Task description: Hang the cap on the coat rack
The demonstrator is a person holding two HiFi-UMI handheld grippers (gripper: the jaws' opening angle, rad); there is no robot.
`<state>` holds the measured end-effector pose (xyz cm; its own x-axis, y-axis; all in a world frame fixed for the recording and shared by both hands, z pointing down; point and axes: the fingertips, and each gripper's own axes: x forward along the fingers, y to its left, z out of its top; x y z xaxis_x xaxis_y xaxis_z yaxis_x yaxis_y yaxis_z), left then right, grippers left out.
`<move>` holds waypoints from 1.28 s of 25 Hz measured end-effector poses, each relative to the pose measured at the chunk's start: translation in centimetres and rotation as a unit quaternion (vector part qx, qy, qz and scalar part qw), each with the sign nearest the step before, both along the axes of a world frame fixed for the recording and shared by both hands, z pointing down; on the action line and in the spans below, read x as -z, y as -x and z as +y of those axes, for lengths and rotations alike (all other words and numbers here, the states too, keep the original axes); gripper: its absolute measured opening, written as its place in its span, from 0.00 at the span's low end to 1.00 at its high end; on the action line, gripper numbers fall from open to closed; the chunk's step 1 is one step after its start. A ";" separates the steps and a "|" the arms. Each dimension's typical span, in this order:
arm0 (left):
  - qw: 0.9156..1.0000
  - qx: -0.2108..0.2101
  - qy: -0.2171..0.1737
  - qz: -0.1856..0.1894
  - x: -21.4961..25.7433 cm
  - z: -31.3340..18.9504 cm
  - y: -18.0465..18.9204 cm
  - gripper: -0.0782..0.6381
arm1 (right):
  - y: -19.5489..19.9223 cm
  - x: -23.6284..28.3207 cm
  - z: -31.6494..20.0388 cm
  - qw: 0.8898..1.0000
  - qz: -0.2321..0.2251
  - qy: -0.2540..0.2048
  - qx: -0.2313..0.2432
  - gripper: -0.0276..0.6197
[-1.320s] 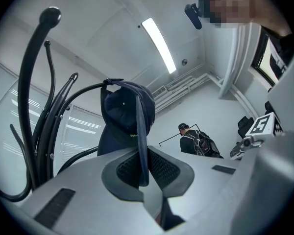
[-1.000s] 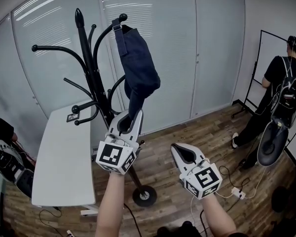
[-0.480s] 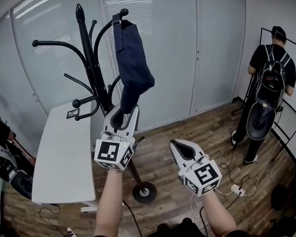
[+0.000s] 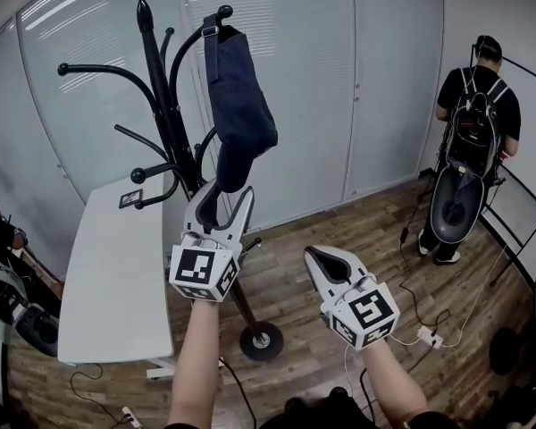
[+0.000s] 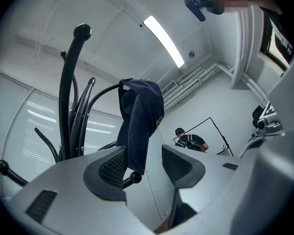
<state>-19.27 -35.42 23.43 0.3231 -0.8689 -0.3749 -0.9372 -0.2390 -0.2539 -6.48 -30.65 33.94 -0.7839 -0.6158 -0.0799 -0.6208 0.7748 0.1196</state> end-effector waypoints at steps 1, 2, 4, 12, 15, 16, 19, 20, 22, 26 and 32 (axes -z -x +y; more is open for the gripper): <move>1.000 0.001 0.001 -0.001 -0.1 0.0 0.0 0.43 | 0.0 0.0 0.1 1.000 0.000 0.000 0.000 0.09; 1.000 0.001 0.003 -0.001 -0.3 0.0 0.0 0.43 | 0.0 0.0 0.1 1.000 0.001 -0.001 0.001 0.09; 1.000 0.002 0.007 0.000 -0.5 0.0 0.1 0.45 | 0.0 0.0 0.2 1.000 0.003 -0.001 0.001 0.09; 1.000 0.008 0.022 0.008 -2.0 1.3 0.2 0.45 | -0.4 -0.6 1.1 1.000 -0.001 0.004 0.001 0.09; 0.999 0.013 0.027 0.011 -2.6 2.2 0.1 0.45 | -0.5 -0.7 1.5 1.000 -0.003 0.005 0.005 0.09; 0.999 0.013 0.028 0.011 -2.8 2.5 0.0 0.45 | -0.6 -0.7 1.7 1.000 -0.004 0.006 0.006 0.09; 0.999 0.013 0.031 0.011 -3.3 3.6 -0.7 0.45 | -0.9 -0.6 2.2 1.000 -0.007 0.008 0.010 0.09; 0.999 0.013 0.032 0.011 -3.4 4.0 -1.0 0.45 | -1.0 -0.5 2.4 1.000 -0.008 0.007 0.012 0.09; 0.999 0.010 0.035 0.008 -3.9 5.0 -1.9 0.44 | -1.3 -0.6 2.9 1.000 -0.010 0.007 0.016 0.09; 0.999 0.008 0.040 0.004 -4.8 7.0 -3.7 0.43 | -2.3 -0.5 4.1 1.000 -0.017 0.006 0.023 0.09; 0.999 0.015 0.051 0.004 -5.6 9.0 -5.7 0.40 | -3.6 -0.5 5.0 0.999 -0.022 0.014 0.034 0.09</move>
<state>-13.55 -26.40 29.01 0.2933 -0.9119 -0.2869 -0.9464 -0.2345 -0.2221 -2.84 -25.66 34.45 -0.8200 -0.5639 -0.0984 -0.5709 0.8179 0.0710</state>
